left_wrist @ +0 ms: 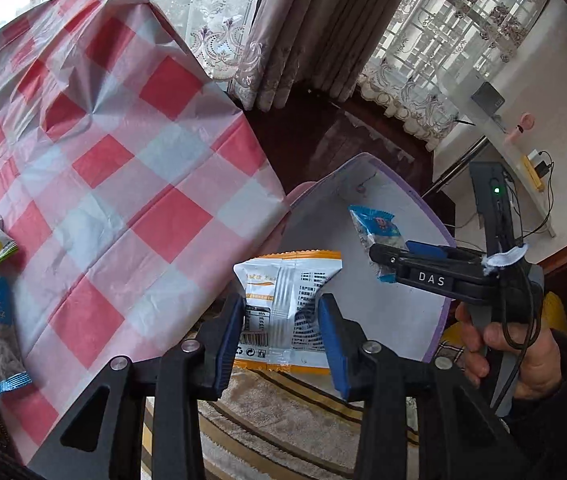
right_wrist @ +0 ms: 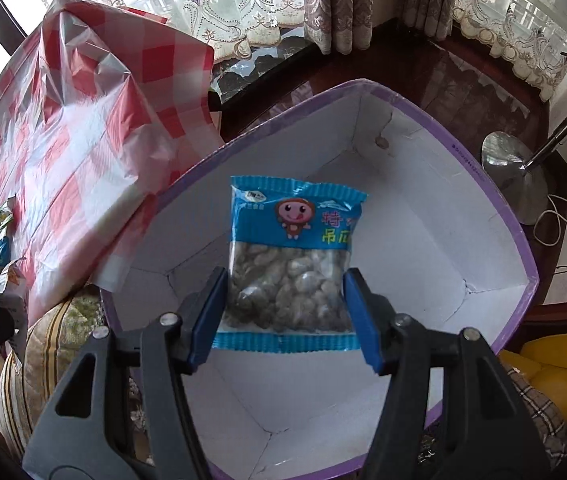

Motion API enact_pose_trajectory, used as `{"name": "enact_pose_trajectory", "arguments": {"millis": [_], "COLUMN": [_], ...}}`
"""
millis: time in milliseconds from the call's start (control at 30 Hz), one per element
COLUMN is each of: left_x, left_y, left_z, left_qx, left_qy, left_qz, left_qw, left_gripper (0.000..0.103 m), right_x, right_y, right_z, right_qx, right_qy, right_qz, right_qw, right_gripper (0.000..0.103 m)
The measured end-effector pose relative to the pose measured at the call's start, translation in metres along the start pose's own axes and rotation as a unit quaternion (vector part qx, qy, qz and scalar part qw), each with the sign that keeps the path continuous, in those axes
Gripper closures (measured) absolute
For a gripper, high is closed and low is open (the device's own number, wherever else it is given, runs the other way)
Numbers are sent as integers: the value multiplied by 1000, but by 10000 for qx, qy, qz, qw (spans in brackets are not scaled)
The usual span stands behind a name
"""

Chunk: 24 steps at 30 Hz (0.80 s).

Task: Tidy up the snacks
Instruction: 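Release the blue bag into the white box with the right tool while the left carries the chip bag, then drop the white-and-orange chip bag into the box with the left tool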

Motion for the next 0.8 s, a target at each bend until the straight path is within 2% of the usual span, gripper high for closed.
{"name": "enact_pose_trajectory", "arguments": {"millis": [100,233,333,433,533,633,733,800], "left_x": [5,0,-9,-17,-28,-44,-64,-81], "left_y": [0,3,6,13,22,35,55,71], "left_z": [3,-11,-28,-49,-75,-99,-128,-147], "left_qx": [-1,283,671,1089,1424,1585,1905,2077], "left_qy": [-34,129,92,-198,-798,-1134,-1547,-1603], "left_qz": [25,-122,-325,-302,-313,-465,-737,-1057], "left_qw": [10000,9994,9972,9934,9861,9797,9666,9592], "left_gripper": [36,36,34,29,29,29,29,29], "right_x": [19,41,35,10,-23,-58,-76,-84], "right_y": [9,19,16,11,4,-1,-7,-12], "right_z": [13,27,26,13,-4,-24,-43,-53], "right_qx": [-193,-478,-505,-336,-37,332,696,830], "right_qy": [281,397,191,-41,-156,-13,214,257], "right_qz": [-56,160,243,97,-288,-950,-1330,-1450], "right_qw": [9994,9979,9982,9994,9995,9949,9884,9856], "right_gripper": [38,33,33,32,30,29,27,24]}}
Point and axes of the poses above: each gripper's, at about its wrist camera, not at the fingertips, and z roughly the way its jaws point, x to its right, y to its underside, the point moved 5 cm from there along z, roughly the way its jaws point, and after that the axes turned 8 degrees about y, right-handed, at the moved point
